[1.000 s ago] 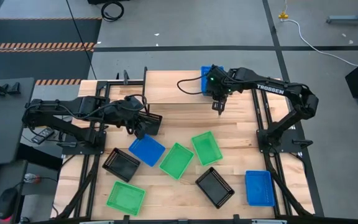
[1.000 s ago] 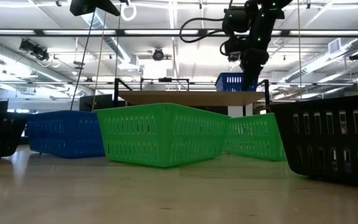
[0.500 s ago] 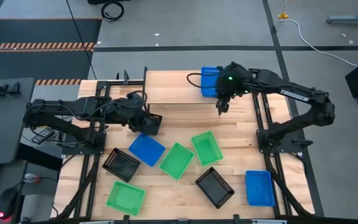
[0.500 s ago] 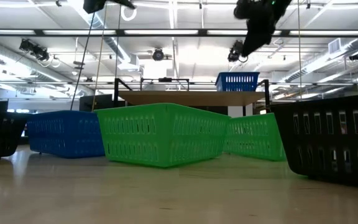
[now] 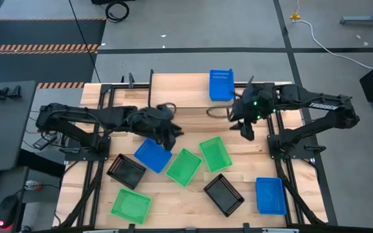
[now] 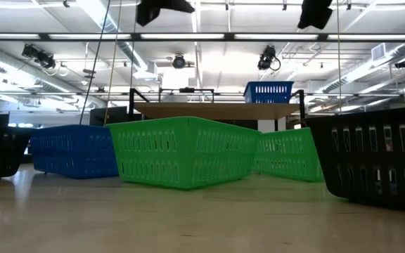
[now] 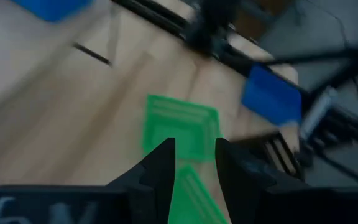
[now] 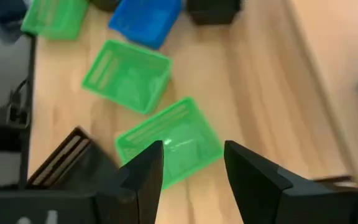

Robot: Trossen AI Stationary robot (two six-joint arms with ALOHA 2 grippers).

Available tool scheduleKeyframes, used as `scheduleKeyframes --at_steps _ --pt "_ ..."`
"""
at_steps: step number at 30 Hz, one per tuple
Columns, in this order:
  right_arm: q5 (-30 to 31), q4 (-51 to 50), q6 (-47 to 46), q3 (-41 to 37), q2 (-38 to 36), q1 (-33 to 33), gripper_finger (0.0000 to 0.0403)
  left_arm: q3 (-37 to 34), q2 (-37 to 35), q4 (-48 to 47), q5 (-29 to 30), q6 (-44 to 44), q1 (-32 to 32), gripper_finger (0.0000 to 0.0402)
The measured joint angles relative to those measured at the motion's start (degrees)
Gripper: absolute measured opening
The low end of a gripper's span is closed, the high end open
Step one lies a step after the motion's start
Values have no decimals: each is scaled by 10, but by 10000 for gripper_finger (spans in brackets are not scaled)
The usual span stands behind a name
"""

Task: Stack baskets on shelf by color
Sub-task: Put the top left green basket on the shelf

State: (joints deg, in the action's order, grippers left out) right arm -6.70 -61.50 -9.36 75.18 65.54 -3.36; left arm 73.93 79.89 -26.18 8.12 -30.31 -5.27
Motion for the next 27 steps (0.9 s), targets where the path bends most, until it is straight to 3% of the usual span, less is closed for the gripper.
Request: scheduleKeyframes --at_steps 13,27 --pt "-8 87 -44 -93 32 120 177 0 16 -10 -52 115 -103 176" --pt "-4 135 -217 -156 35 190 178 0 88 -36 -77 226 -172 251"
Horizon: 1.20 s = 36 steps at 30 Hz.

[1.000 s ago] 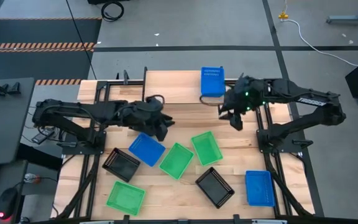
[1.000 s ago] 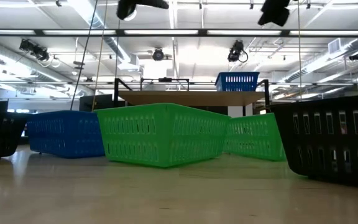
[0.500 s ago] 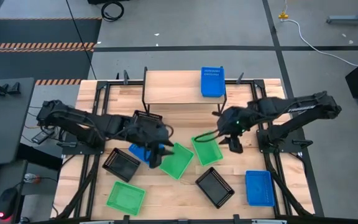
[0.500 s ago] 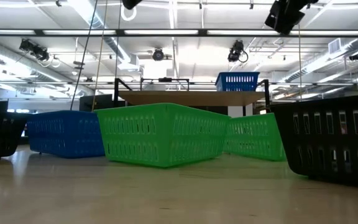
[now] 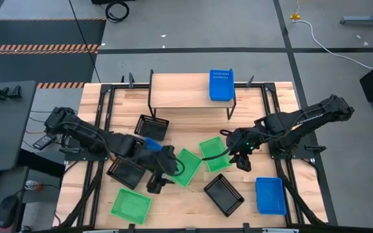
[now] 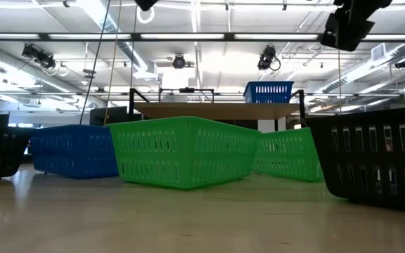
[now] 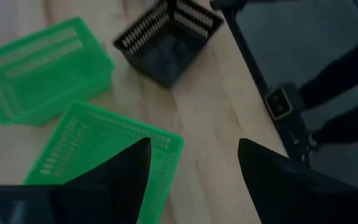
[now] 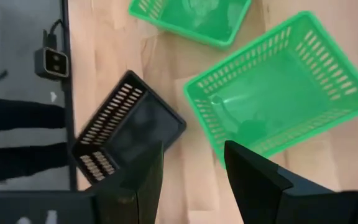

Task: Stack baskets on shelf by color
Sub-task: Put the top left green basket on the shelf

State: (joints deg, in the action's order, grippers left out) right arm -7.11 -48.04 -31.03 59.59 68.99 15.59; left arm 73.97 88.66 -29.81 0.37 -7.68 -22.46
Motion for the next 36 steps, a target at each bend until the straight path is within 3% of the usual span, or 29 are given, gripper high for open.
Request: scheduleKeyframes --at_steps 8,18,23,27,34,36 --pt "6 -2 -127 0 0 24 177 0 88 -15 -18 83 -17 246" --pt "70 -2 -247 0 0 63 177 -3 200 -30 41 169 2 250" --pt "108 9 -307 0 0 90 176 -3 232 -27 6 174 19 243" --pt "112 9 -336 0 0 101 176 -3 240 -34 -2 174 25 196" --pt "112 9 -332 0 0 110 176 12 230 -41 -4 150 34 22" --pt "115 9 -324 0 0 109 176 32 230 -70 -4 140 37 13"
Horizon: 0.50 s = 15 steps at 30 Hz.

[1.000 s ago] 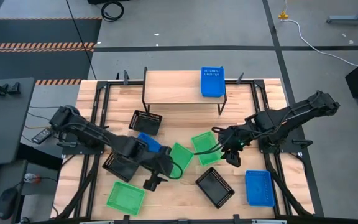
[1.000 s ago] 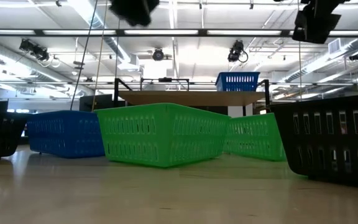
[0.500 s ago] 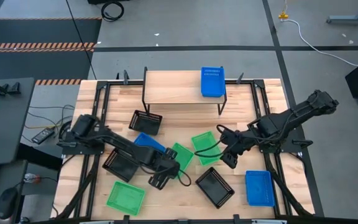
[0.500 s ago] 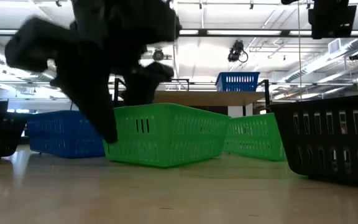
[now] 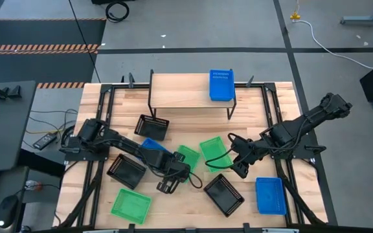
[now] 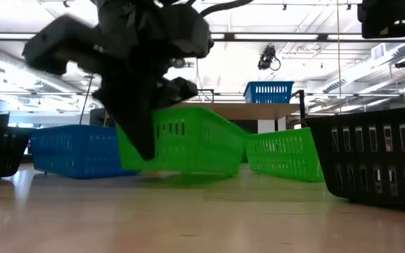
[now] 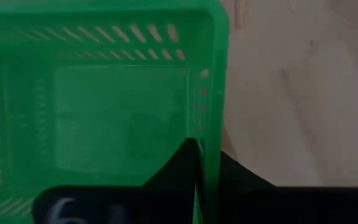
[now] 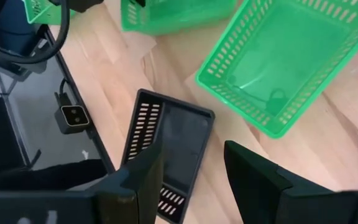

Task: Stack baskets on shelf by color
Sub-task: Put the top left green basket on the shelf

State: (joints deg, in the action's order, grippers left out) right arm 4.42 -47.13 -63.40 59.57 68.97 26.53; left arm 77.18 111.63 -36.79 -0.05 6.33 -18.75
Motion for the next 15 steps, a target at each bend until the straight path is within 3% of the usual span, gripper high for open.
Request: scheduleKeyframes --at_steps 9,15 --pt "2 1 16 0 -3 0 176 160 0 -155 33 -19 15 6" --pt "9 0 53 12 -36 0 176 318 0 -275 71 -97 50 4"
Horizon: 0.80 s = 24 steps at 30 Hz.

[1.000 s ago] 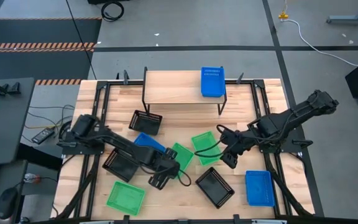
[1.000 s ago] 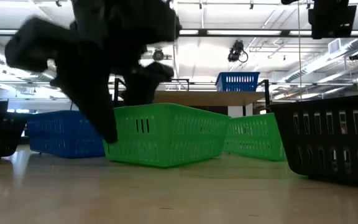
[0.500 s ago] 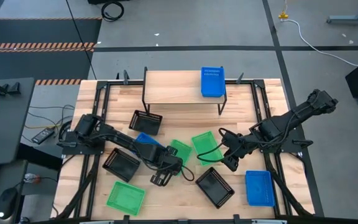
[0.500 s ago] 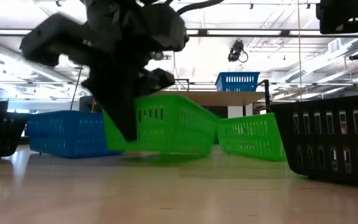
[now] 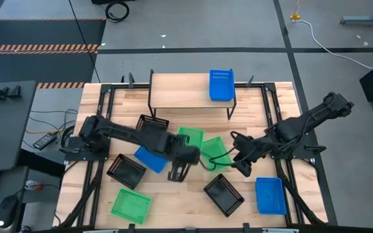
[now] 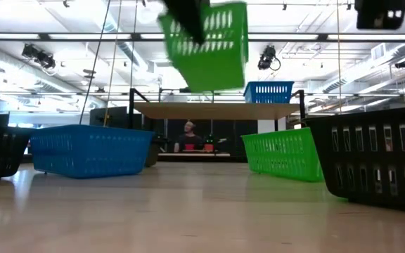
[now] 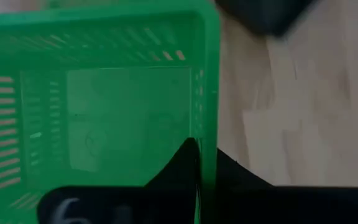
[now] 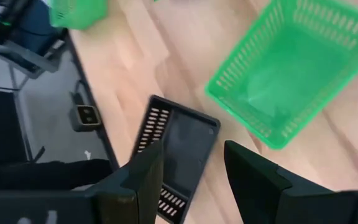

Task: Stack baskets on shelf by color
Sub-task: Put the top left green basket on the shelf

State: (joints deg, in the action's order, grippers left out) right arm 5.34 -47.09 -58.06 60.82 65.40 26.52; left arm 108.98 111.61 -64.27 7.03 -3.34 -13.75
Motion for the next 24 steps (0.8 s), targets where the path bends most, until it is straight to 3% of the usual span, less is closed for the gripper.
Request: scheduleKeyframes --at_steps 4,8,15,24 --pt "33 0 44 15 -31 -4 176 102 -2 -24 38 -23 27 4" --pt "61 -1 93 28 -59 -23 176 151 -2 -41 61 -16 71 4" --pt "96 0 135 37 -104 -79 176 158 0 -72 53 73 163 5" --pt "131 -1 226 37 -119 -163 176 159 11 -3 36 207 245 5"
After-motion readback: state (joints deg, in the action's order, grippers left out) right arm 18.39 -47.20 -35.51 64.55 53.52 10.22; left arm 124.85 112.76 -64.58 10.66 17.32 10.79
